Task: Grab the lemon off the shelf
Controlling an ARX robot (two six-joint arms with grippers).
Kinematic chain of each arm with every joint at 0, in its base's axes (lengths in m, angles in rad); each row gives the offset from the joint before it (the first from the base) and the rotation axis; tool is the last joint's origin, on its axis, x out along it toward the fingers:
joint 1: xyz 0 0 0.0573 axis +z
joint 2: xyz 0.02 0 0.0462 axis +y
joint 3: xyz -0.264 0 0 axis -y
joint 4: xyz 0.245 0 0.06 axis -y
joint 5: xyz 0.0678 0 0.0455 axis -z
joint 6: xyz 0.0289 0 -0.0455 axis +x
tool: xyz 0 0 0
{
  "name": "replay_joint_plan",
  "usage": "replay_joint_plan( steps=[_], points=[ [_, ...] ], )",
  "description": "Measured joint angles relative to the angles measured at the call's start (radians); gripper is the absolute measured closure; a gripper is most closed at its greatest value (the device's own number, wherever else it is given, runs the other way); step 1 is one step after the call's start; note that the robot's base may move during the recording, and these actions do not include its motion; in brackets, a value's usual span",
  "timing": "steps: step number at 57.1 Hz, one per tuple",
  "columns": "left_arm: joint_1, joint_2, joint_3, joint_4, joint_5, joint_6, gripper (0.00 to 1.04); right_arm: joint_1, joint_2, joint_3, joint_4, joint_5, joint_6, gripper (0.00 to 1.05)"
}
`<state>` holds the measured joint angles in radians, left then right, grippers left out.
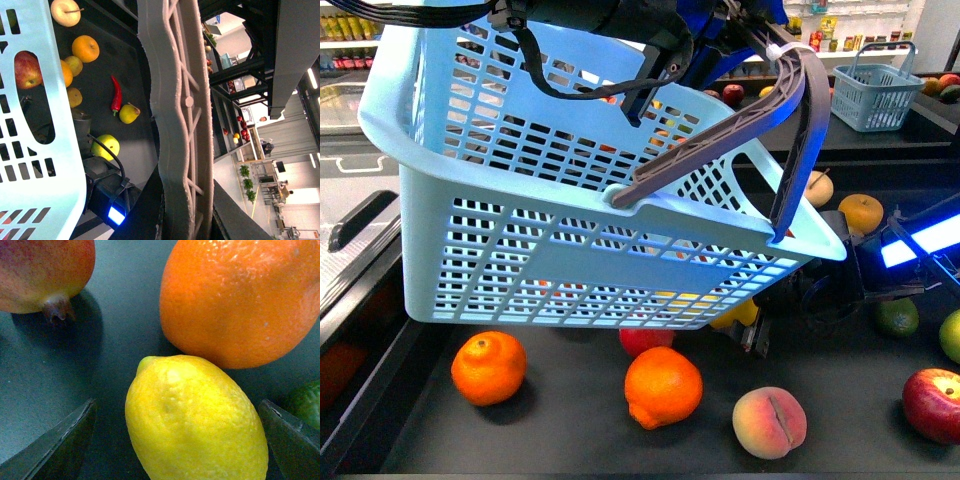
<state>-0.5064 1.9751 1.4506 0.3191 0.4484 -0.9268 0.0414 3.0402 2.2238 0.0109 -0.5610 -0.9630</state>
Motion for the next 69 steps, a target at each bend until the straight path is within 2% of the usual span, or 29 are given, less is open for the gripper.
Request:
replay_joint_plan(
  steps=[22, 26, 30, 33, 36, 54, 66, 69],
  points=[
    [0.000, 0.000, 0.000, 0.000, 0.000, 0.000, 0.93, 0.008, 0.023, 0.000, -0.017, 0.000, 0.031, 0.07],
    [0.000, 0.000, 0.000, 0.000, 0.000, 0.000, 0.93, 0.008, 0.024, 0.000, -0.016, 0.002, 0.036, 0.15],
    [0.000, 0.000, 0.000, 0.000, 0.000, 0.000, 0.93, 0.008, 0.024, -0.002, 0.004, 0.013, 0.058, 0.30],
    [0.000, 0.000, 0.000, 0.000, 0.001, 0.000, 0.93, 0.007, 0.024, -0.006, 0.009, 0.014, 0.064, 0.37],
    [0.000, 0.000, 0.000, 0.000, 0.001, 0.000, 0.93, 0.005, 0.018, -0.022, 0.029, 0.014, 0.080, 0.40],
    [0.000, 0.000, 0.000, 0.000, 0.001, 0.000, 0.93, -0.052, -0.147, -0.289, 0.241, 0.035, 0.143, 0.41],
    [0.000, 0.000, 0.000, 0.000, 0.001, 0.000, 0.93, -0.140, -0.309, -0.488, 0.295, 0.116, 0.111, 0.41],
    [0.000, 0.000, 0.000, 0.000, 0.000, 0.000, 0.93, -0.185, -0.355, -0.565, 0.349, 0.150, 0.107, 0.41]
  ],
)
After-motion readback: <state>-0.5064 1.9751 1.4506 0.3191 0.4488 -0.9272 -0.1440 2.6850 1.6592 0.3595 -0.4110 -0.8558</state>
